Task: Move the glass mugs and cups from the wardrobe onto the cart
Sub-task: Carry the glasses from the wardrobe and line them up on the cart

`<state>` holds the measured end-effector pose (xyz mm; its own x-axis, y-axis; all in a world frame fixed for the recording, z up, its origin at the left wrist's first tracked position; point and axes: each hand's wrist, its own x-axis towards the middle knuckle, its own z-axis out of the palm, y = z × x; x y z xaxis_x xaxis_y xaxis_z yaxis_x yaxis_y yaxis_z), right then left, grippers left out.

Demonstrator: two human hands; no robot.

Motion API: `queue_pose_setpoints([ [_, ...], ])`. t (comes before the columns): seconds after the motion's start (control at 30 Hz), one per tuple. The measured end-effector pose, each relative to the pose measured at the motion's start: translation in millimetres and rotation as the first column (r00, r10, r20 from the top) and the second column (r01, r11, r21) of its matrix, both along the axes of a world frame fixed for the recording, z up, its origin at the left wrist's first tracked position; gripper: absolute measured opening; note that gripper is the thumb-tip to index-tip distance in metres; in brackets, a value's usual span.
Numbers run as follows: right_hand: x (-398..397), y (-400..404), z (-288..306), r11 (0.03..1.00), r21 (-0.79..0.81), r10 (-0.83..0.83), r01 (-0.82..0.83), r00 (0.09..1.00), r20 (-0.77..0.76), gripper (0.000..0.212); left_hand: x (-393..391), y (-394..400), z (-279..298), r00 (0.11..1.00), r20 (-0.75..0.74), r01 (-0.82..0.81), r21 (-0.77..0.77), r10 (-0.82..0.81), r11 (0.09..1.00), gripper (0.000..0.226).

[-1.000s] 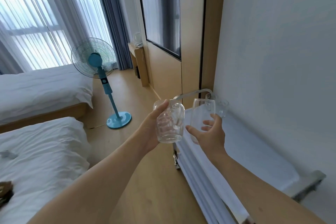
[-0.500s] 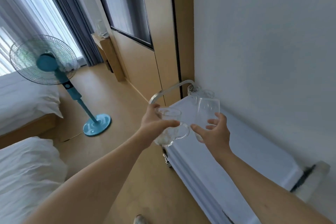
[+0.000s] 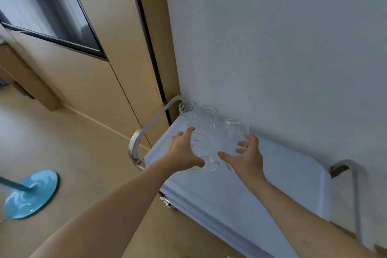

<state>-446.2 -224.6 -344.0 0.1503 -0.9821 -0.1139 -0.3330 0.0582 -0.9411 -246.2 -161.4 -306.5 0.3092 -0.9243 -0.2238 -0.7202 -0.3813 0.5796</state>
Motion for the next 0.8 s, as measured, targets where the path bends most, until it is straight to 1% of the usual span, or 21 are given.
queue_pose_setpoints([
  [0.1, 4.4, -0.4, -9.9, 0.997, -0.003, -0.076, 0.076, 0.997, -0.034, 0.099, 14.1, -22.6, -7.9, 0.988, 0.034, 0.146, 0.064, -0.148, 0.987, 0.122],
  [0.2, 0.4, -1.6, -21.1, 0.988, 0.023, -0.150, 0.152, 0.987, -0.052, 0.101, 20.0, -44.0, -18.6, 0.957, 0.055, 0.279, 0.079, -0.284, 0.957, 0.114],
  [0.3, -6.9, -3.6, -28.9, 0.976, 0.047, -0.209, 0.214, 0.973, -0.097, 0.098, 17.4, -59.4, -29.1, 0.920, 0.089, 0.374, 0.085, -0.381, 0.923, 0.110],
  [0.37, -14.5, -7.2, -32.8, 0.968, 0.048, -0.239, 0.246, 0.964, -0.121, 0.097, 13.3, -68.8, -33.5, 0.898, 0.109, 0.419, 0.087, -0.427, 0.904, 0.110],
  [0.47, -25.5, -17.4, -39.1, 0.960, 0.069, -0.262, 0.272, 0.957, -0.128, 0.098, 8.7, -85.4, -40.2, 0.853, 0.178, 0.482, 0.090, -0.490, 0.872, 0.111],
  [0.6, -32.8, -40.3, -50.0, 0.955, 0.079, -0.275, 0.285, 0.954, -0.119, 0.098, -2.5, -115.1, -48.6, 0.841, 0.179, 0.506, 0.076, -0.511, 0.859, 0.110],
  [0.67, -35.6, -52.7, -57.5, 0.953, 0.104, -0.274, 0.284, 0.956, -0.104, 0.097, -10.8, -132.4, -54.8, 0.826, 0.180, 0.526, 0.091, -0.533, 0.846, 0.111],
  [0.8, -40.9, -72.3, -76.3, 0.937, 0.139, -0.311, 0.322, 0.946, -0.092, 0.095, -28.3, -168.1, -66.1, 0.756, 0.239, 0.593, 0.144, -0.610, 0.792, 0.116],
])
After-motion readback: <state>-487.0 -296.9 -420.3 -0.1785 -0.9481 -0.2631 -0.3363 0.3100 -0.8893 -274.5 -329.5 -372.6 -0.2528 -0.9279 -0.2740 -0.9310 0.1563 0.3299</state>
